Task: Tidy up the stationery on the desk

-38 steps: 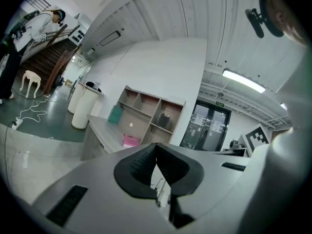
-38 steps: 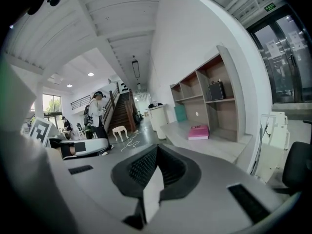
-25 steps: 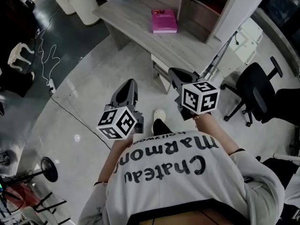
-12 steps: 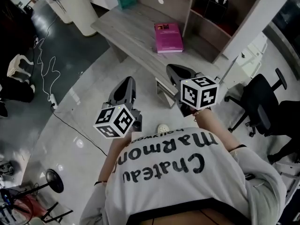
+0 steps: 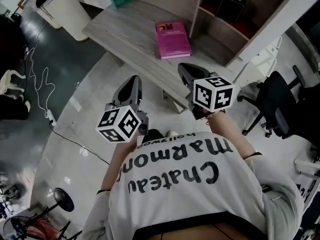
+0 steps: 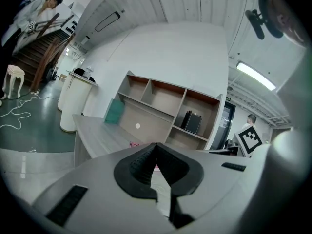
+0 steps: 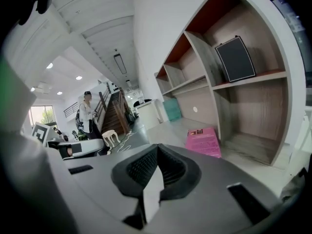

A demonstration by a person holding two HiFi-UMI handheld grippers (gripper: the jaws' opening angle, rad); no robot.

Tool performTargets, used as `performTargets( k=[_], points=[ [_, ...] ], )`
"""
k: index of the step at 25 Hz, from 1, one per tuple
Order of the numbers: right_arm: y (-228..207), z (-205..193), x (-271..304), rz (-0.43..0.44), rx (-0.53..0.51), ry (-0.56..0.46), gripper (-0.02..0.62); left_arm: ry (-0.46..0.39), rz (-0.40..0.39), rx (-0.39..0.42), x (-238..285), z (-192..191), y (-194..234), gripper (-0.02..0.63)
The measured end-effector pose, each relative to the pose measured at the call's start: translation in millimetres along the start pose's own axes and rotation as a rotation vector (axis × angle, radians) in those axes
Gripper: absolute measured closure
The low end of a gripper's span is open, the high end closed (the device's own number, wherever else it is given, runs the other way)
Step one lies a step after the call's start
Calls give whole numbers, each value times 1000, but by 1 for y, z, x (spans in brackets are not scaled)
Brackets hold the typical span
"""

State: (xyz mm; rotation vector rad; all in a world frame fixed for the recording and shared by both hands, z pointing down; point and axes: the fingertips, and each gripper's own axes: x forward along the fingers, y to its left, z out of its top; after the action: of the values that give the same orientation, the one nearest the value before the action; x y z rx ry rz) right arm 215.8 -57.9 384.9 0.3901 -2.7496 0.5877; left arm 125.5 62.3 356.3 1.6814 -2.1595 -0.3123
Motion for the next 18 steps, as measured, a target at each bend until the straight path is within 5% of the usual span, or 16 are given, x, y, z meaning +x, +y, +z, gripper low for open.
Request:
performTargets(
  k=[18],
  points=[
    [-106,2,87,-303,154,67,583,214,-121,18,115,5,85,591]
  ],
)
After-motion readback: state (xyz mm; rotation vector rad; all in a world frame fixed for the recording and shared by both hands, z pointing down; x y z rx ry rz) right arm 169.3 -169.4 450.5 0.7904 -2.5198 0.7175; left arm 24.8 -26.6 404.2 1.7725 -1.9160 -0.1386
